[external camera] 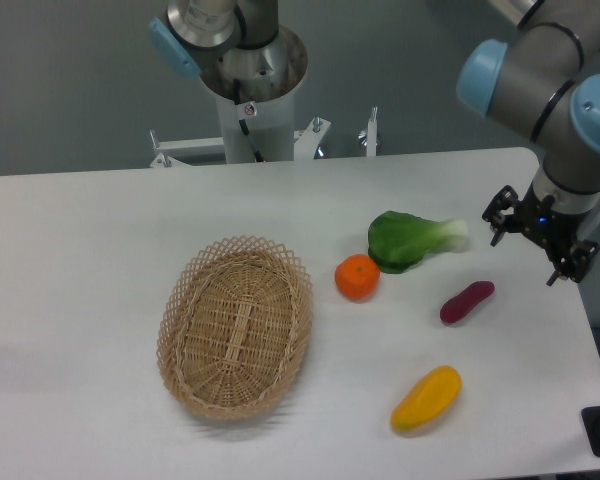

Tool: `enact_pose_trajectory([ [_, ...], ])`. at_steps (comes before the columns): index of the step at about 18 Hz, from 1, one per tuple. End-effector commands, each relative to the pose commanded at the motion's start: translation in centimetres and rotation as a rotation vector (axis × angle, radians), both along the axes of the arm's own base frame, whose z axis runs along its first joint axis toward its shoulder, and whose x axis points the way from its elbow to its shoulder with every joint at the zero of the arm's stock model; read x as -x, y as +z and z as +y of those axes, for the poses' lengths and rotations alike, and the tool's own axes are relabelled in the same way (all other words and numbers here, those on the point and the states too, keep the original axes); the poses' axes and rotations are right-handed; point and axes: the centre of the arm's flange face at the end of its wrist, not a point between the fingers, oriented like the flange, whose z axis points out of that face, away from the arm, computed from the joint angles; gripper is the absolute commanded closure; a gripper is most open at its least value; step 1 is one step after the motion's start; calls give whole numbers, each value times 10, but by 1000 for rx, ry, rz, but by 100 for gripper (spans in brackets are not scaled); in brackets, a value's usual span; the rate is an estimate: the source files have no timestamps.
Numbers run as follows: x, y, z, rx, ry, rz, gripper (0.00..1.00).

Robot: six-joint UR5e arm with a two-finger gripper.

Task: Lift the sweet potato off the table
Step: 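Move the open gripper over the purple sweet potato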

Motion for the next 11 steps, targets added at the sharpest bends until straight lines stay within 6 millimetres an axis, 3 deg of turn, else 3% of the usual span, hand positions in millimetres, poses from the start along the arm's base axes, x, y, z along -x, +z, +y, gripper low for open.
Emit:
enact_pose_trajectory([
  [4, -10, -43, -4, -5, 11, 18, 0],
  [11, -15, -85, 1, 38, 10, 34, 0],
])
